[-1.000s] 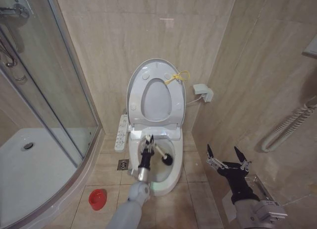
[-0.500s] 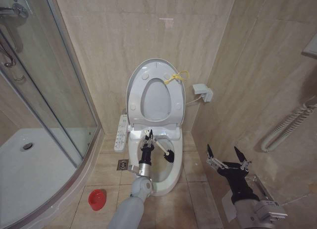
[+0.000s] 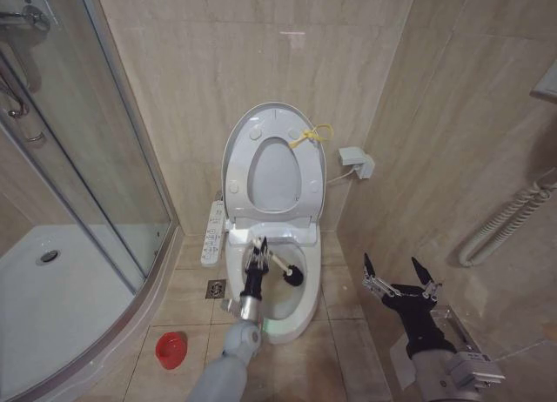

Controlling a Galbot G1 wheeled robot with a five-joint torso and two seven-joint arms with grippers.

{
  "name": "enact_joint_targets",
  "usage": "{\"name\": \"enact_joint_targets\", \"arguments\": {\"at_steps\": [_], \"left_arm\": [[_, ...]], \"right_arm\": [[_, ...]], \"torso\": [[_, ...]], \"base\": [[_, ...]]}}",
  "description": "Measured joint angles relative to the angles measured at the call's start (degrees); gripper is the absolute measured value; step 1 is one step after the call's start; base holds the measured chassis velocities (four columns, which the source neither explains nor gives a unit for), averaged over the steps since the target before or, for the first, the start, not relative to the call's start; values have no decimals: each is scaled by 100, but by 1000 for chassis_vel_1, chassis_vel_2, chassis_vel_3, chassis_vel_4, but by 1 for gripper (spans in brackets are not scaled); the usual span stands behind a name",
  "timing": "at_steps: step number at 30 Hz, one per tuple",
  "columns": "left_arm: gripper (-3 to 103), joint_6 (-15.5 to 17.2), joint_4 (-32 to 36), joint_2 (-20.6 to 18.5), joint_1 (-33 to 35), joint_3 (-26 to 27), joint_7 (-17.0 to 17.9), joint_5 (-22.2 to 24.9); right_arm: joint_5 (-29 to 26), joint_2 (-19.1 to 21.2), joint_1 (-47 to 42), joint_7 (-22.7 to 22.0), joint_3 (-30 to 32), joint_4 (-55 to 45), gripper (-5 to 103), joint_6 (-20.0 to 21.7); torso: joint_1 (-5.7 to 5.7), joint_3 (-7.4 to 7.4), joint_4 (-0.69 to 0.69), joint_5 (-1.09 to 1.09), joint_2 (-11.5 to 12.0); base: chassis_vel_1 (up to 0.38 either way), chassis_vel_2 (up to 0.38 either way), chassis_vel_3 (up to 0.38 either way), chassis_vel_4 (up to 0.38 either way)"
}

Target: Open the toilet lid, clean the toilet bowl with a toilet brush, close the toilet lid, and flush.

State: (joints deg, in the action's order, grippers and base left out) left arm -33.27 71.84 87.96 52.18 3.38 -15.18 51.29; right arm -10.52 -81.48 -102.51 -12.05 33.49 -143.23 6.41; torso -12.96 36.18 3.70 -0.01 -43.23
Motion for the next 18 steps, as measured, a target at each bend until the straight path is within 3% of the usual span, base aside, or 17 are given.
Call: {"name": "enact_joint_targets", "arguments": {"at_steps": [4, 6, 7, 10, 18], "left_arm": [[22, -15, -251, -86, 127, 35, -157, -296], [22, -47, -458, -111, 203, 70, -240, -454], [22, -90, -619, -125, 282, 128, -299, -635], [22, -141, -642, -152, 332, 185, -340, -769], [22, 151, 364, -300, 199, 2, 46, -62]], "right_arm": [[0, 0, 0, 0, 0, 0, 100, 0], [0, 0, 0, 0, 0, 0, 100, 0], [0, 1, 0, 0, 0, 0, 100, 0], [0, 0, 0, 0, 0, 0, 100, 0], [0, 0, 0, 0, 0, 0, 100, 0]], "torso": [[1, -1, -7, 1, -1], [1, -1, -3, 3, 0], [0, 1, -10, -1, 1], [1, 0, -4, 1, 0], [0, 0, 0, 0, 0]], "base": [[0, 0, 0, 0], [0, 0, 0, 0], [0, 0, 0, 0], [0, 0, 0, 0], [0, 0, 0, 0]]}}
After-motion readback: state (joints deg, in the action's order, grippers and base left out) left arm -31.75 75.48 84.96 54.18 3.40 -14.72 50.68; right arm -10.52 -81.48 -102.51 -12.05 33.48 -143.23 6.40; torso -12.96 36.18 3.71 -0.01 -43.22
